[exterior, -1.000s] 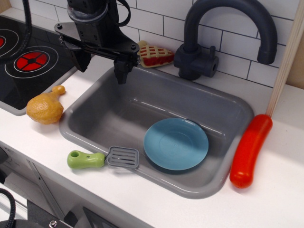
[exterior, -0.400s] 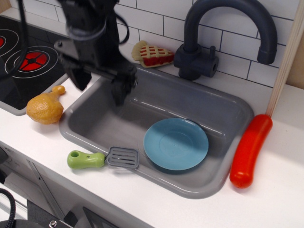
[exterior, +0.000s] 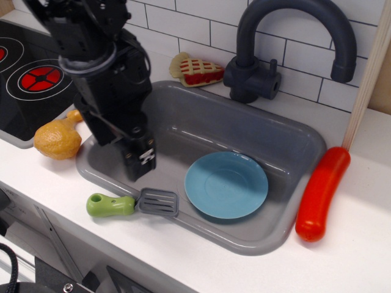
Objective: Put spatula on plate sink
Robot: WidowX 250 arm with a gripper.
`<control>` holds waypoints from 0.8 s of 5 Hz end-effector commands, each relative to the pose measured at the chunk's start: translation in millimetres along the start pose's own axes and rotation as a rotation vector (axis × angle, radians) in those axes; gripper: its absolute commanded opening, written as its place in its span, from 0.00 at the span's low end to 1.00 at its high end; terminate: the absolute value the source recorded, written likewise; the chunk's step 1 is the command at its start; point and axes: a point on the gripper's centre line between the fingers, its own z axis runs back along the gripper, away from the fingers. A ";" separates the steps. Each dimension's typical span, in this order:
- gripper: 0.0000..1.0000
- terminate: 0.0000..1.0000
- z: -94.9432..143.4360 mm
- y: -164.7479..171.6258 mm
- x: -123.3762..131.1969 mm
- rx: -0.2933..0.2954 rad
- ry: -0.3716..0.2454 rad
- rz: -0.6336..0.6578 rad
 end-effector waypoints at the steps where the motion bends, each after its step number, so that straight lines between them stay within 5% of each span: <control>1: 1.00 0.00 -2.2 4.6 -5.9 -0.016 0.040 -0.190; 4: 1.00 0.00 -29.6 4.9 -20.8 0.010 0.039 -0.243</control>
